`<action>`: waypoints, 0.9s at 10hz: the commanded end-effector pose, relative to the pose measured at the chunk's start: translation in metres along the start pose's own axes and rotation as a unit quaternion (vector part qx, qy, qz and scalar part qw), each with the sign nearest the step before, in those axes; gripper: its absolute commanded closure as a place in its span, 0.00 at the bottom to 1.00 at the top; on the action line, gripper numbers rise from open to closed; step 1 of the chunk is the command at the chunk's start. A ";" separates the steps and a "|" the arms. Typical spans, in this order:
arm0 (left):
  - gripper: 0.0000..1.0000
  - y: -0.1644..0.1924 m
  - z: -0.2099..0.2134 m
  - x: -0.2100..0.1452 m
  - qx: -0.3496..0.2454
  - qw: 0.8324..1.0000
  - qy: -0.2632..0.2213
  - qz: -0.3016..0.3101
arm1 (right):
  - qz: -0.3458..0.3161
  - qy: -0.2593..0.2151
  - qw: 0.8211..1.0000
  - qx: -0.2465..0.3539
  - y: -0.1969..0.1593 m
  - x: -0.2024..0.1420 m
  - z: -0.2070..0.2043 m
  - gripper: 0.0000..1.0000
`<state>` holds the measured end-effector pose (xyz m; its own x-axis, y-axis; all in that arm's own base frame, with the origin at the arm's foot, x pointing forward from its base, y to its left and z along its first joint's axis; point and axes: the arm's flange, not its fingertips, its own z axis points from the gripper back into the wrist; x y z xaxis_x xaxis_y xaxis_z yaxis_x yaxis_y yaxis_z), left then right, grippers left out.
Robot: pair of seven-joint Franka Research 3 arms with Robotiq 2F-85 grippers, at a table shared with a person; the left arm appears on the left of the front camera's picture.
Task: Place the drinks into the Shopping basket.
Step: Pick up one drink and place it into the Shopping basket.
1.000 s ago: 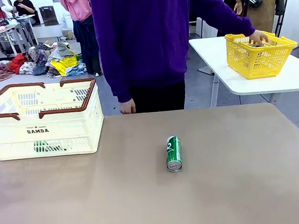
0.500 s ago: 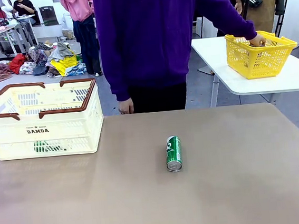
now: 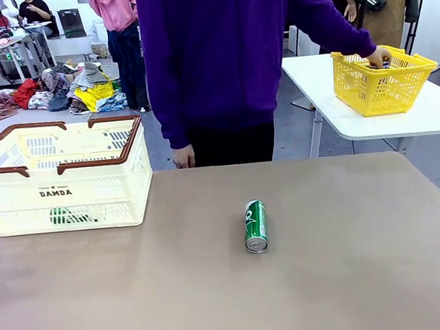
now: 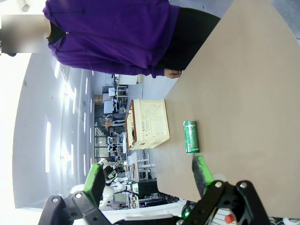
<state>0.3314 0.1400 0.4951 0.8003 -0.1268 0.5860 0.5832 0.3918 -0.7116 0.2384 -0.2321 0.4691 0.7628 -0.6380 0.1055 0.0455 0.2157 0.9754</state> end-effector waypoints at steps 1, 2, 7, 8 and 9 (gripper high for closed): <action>0.00 -0.024 -0.030 0.023 0.007 0.997 0.010 0.076 | 0.006 -0.004 1.000 0.012 0.003 0.002 0.000 0.00; 0.00 -0.050 -0.060 0.052 0.045 0.986 -0.029 0.158 | 0.006 -0.004 1.000 0.012 0.003 0.002 0.000 0.00; 0.00 -0.166 -0.304 0.126 0.173 0.959 0.158 0.162 | 0.006 -0.004 1.000 0.012 0.003 0.002 0.000 0.00; 0.00 -0.179 -0.350 0.127 0.187 0.956 0.162 0.158 | 0.006 -0.004 1.000 0.012 0.003 0.002 0.000 0.00; 0.00 -0.182 -0.384 0.125 0.187 0.956 0.170 0.151 | 0.006 -0.004 1.000 0.012 0.003 0.002 0.000 0.00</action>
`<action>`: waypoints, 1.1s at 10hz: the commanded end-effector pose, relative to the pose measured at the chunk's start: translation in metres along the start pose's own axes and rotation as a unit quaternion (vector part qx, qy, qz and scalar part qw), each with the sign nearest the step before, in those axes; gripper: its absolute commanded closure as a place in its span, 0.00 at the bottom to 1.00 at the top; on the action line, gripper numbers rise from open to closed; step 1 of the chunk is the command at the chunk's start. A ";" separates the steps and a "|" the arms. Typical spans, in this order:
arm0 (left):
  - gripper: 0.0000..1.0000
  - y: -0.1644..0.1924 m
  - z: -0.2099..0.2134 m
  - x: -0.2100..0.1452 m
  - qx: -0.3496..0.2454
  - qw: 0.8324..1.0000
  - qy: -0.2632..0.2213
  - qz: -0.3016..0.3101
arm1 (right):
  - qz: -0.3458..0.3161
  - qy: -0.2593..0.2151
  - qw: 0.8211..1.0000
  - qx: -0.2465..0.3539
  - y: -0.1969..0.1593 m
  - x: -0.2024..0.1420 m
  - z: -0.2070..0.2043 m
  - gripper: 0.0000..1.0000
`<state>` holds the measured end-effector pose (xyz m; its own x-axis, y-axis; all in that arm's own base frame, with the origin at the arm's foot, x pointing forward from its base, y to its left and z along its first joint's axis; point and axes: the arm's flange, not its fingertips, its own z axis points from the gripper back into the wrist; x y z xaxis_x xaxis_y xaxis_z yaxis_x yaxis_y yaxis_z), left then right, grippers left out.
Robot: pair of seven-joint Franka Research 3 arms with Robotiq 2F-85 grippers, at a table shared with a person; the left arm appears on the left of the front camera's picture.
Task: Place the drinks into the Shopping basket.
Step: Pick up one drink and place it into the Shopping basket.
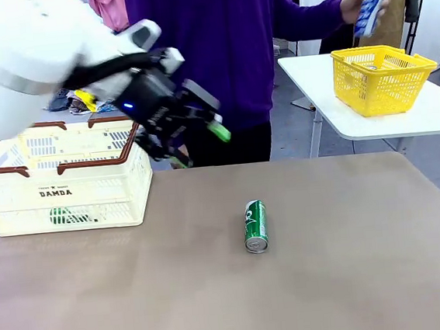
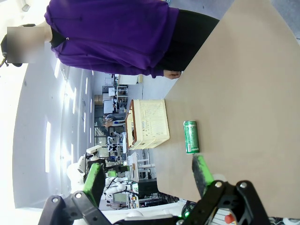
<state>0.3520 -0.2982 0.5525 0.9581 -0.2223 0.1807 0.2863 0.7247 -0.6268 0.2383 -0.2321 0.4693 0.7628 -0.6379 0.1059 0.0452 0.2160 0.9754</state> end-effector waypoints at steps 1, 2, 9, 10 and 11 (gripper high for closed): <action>0.00 0.007 -0.013 0.017 -0.033 0.994 0.095 -0.047 | 0.006 -0.004 1.000 0.012 0.002 0.002 0.000 0.00; 0.00 0.000 0.000 0.000 0.000 1.000 0.000 0.000 | 0.006 -0.004 1.000 0.012 0.002 0.002 0.000 0.00; 0.00 0.058 0.055 0.017 0.073 0.986 0.145 0.041 | 0.006 -0.004 1.000 0.012 0.002 0.002 0.000 0.00; 0.00 0.092 0.133 -0.018 0.033 0.989 0.136 0.051 | 0.006 -0.004 1.000 0.012 0.002 0.002 0.000 0.00; 0.00 0.127 0.199 -0.054 -0.003 0.989 0.136 0.062 | 0.006 -0.004 1.000 0.012 0.002 0.002 0.000 0.00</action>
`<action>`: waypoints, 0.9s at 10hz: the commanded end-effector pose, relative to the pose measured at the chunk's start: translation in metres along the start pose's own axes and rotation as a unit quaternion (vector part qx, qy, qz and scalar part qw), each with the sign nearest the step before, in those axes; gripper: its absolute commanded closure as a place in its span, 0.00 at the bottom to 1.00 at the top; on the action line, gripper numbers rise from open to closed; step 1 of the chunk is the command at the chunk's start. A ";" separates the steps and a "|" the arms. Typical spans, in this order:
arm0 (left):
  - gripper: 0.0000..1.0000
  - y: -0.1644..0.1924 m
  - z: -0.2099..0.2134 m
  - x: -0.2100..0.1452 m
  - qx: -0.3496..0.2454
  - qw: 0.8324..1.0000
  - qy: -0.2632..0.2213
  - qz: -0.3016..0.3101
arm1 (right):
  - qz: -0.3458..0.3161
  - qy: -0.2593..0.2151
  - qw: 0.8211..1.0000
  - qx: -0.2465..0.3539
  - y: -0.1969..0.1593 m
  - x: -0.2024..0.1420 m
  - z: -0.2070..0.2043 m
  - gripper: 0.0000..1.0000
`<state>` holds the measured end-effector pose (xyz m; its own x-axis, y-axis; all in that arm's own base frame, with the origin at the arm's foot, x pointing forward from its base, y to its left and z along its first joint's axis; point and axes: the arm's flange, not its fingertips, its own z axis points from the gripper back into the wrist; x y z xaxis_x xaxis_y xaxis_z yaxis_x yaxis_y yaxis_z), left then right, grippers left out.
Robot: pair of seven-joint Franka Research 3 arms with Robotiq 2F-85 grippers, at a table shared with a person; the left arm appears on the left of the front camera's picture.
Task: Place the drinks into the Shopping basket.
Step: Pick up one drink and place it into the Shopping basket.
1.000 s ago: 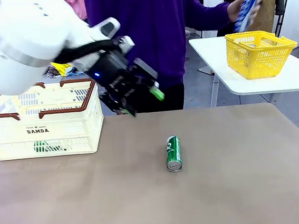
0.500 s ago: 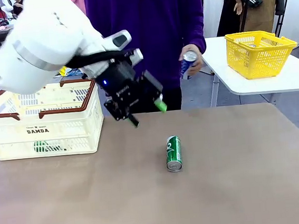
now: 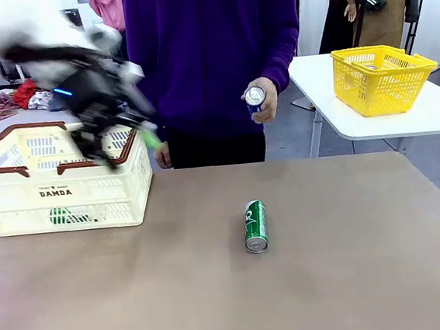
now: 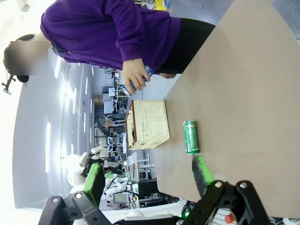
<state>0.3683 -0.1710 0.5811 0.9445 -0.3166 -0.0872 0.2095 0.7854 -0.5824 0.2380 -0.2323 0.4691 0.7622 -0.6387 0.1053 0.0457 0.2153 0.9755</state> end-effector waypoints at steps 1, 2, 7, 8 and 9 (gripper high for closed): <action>0.00 0.098 0.118 -0.108 -0.078 0.995 -0.045 0.034 | 0.006 -0.003 1.000 0.012 0.003 0.002 0.000 0.00; 0.00 0.139 0.151 -0.149 -0.134 0.983 -0.101 0.069 | 0.006 -0.003 1.000 0.012 0.003 0.002 0.000 0.00; 0.00 0.216 0.147 -0.231 -0.248 0.947 -0.182 0.090 | 0.006 -0.003 1.000 0.012 0.003 0.002 0.000 0.00; 0.00 0.220 0.144 -0.233 -0.254 0.945 -0.187 0.086 | 0.006 -0.003 1.000 0.012 0.003 0.002 0.000 0.00; 0.00 0.222 0.143 -0.233 -0.259 0.944 -0.189 0.085 | 0.006 -0.003 1.000 0.012 0.003 0.002 0.000 0.00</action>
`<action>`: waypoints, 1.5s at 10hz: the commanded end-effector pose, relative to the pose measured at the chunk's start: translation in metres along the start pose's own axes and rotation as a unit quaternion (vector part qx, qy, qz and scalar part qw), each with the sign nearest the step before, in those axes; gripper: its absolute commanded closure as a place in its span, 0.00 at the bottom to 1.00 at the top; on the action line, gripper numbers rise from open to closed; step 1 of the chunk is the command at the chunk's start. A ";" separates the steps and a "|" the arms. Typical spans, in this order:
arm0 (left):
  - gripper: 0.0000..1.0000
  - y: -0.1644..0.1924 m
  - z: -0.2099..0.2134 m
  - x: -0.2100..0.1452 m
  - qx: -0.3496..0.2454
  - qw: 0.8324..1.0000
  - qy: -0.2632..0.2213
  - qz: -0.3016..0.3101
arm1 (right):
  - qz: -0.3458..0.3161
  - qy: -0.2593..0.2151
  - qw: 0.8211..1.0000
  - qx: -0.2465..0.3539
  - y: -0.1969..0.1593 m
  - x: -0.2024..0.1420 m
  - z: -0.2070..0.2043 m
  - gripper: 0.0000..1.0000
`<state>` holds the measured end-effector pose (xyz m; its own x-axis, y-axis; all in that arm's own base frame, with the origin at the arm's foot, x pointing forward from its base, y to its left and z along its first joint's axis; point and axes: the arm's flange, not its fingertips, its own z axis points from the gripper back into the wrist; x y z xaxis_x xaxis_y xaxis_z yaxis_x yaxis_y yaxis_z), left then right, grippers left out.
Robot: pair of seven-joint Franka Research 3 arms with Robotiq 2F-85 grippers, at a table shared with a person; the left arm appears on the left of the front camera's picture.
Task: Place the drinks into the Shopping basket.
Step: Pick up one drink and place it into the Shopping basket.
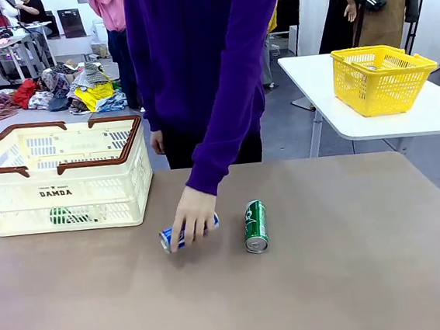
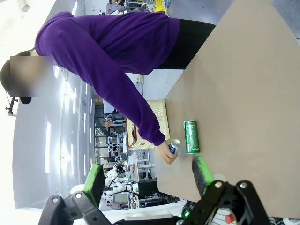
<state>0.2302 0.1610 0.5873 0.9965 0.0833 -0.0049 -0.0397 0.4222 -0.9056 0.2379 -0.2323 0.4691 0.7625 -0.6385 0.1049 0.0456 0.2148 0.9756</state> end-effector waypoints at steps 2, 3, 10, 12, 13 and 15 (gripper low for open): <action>0.00 -0.009 -0.013 0.001 -0.008 1.000 -0.004 -0.019 | 0.006 -0.003 1.000 0.012 0.003 0.002 0.000 0.00; 0.00 -0.013 -0.019 0.004 -0.002 1.000 -0.002 -0.021 | 0.006 -0.003 1.000 0.012 0.003 0.002 0.000 0.00; 0.00 -0.045 -0.056 0.026 0.047 0.999 -0.001 0.013 | 0.006 -0.003 1.000 0.012 0.003 0.002 0.000 0.00; 0.00 -0.067 -0.080 0.037 0.081 0.996 -0.014 0.046 | 0.006 -0.003 1.000 0.012 0.003 0.002 0.000 0.00; 0.00 -0.072 -0.082 0.039 0.096 0.993 -0.025 0.059 | 0.006 -0.003 1.000 0.012 0.003 0.002 0.000 0.00; 0.00 -0.051 -0.067 0.042 0.071 0.996 -0.016 0.041 | 0.006 -0.003 1.000 0.012 0.003 0.002 0.000 0.00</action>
<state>0.2818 0.0676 0.6127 0.9842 0.1617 -0.0720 -0.1526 0.5692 -0.8079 0.2379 -0.2322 0.4693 0.7628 -0.6380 0.1051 0.0451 0.2147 0.9756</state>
